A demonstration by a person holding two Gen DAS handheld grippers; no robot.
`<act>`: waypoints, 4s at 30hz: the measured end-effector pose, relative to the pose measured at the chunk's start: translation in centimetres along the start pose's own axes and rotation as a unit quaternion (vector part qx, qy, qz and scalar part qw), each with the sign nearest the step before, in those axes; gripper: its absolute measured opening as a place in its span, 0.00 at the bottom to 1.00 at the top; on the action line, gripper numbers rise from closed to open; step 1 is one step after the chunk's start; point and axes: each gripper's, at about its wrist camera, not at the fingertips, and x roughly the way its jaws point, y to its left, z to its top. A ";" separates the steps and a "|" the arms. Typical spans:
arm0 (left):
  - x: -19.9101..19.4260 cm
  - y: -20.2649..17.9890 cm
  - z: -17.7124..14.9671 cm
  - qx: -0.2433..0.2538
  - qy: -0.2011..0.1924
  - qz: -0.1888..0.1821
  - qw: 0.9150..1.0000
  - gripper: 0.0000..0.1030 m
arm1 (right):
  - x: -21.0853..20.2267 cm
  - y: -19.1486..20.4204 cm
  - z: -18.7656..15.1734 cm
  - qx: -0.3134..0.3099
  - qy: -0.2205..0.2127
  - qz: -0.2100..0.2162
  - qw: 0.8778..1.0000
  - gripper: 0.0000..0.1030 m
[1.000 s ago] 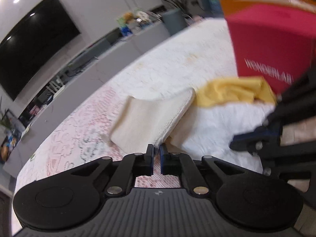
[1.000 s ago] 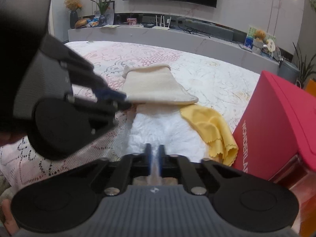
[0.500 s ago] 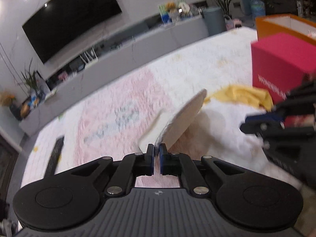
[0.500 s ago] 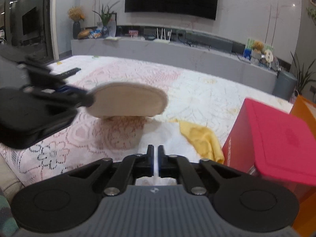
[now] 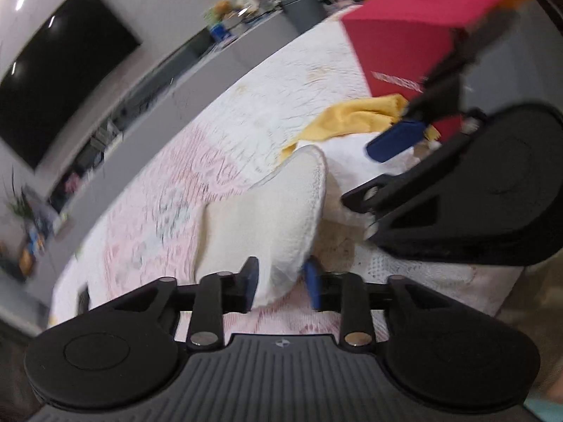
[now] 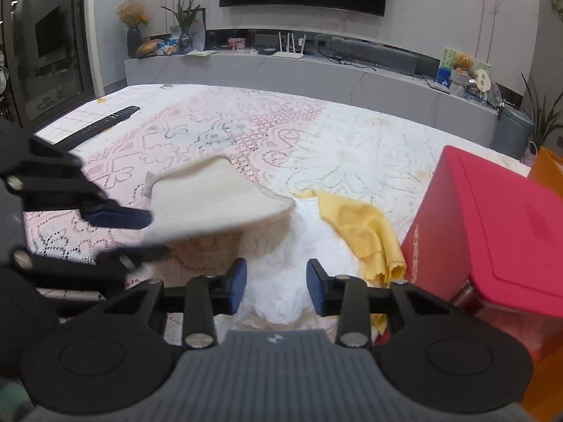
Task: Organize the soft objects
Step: 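Grasp the cream insole with the left gripper while the right grasps the white cloth, then lift the insole and white cloth and carry them toward the orange box with both tools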
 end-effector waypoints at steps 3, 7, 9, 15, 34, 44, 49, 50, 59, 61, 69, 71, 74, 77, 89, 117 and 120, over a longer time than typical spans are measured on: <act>1.0 -1.4 0.2 0.044 -0.012 0.012 0.999 0.44 | 0.9 0.0 0.0 0.000 0.008 0.016 1.000 0.36; 2.6 -2.0 0.0 0.064 -0.013 0.021 0.998 0.44 | 1.7 -0.2 -0.5 0.006 0.012 0.020 1.000 0.44; 3.2 -1.9 0.1 0.058 -0.011 0.028 0.998 0.41 | 2.1 -0.4 -0.5 0.016 0.013 0.024 0.999 0.44; 2.7 0.3 0.0 -0.007 -0.008 0.039 0.999 0.07 | 2.8 -0.8 -0.2 0.047 0.012 0.036 0.998 0.38; -1.9 6.1 0.1 -0.196 -0.043 0.056 0.978 0.05 | -2.1 -1.3 1.7 0.046 -0.040 0.015 0.998 0.02; -6.5 8.5 1.1 -0.246 -0.088 0.055 0.964 0.05 | -7.3 -2.5 4.4 0.065 -0.077 0.039 0.994 0.02; -8.8 9.1 1.6 -0.261 -0.103 0.050 0.959 0.05 | -9.9 -3.1 5.9 0.071 -0.099 0.047 0.991 0.02; -9.3 9.3 1.7 -0.264 -0.105 0.050 0.958 0.05 | -10.5 -3.1 6.1 0.068 -0.104 0.045 0.991 0.02; -12.2 9.3 2.7 -0.265 -0.135 0.063 0.953 0.05 | -15.5 -3.1 6.6 0.048 -0.141 0.034 0.988 0.02; -12.7 9.1 3.1 -0.262 -0.142 0.063 0.952 0.05 | -16.6 -3.4 6.3 0.048 -0.147 0.031 0.987 0.02; -14.7 7.3 5.4 -0.240 -0.177 0.049 0.953 0.05 | -21.0 -5.6 4.7 0.065 -0.172 0.001 0.983 0.02; -15.0 6.6 6.4 -0.229 -0.186 0.044 0.954 0.05 | -22.0 -6.4 4.2 0.070 -0.176 -0.009 0.982 0.02; -15.2 5.3 8.2 -0.212 -0.198 0.035 0.956 0.05 | -23.6 -7.9 3.4 0.078 -0.186 -0.024 0.979 0.02; -15.4 3.8 10.0 -0.194 -0.209 0.024 0.958 0.05 | -24.8 -9.7 2.8 0.087 -0.193 -0.039 0.977 0.02; -14.8 -1.1 17.3 -0.125 -0.248 -0.015 0.961 0.05 | -28.2 -17.9 0.5 0.112 -0.199 -0.094 0.969 0.02; -13.3 -0.5 21.3 -0.114 -0.232 -0.006 0.966 0.05 | -30.6 -24.3 9.8 0.003 -0.218 -0.156 0.963 0.02; -12.8 -0.9 22.3 -0.107 -0.235 -0.005 0.966 0.05 | -30.9 -25.0 11.6 -0.015 -0.219 -0.172 0.960 0.02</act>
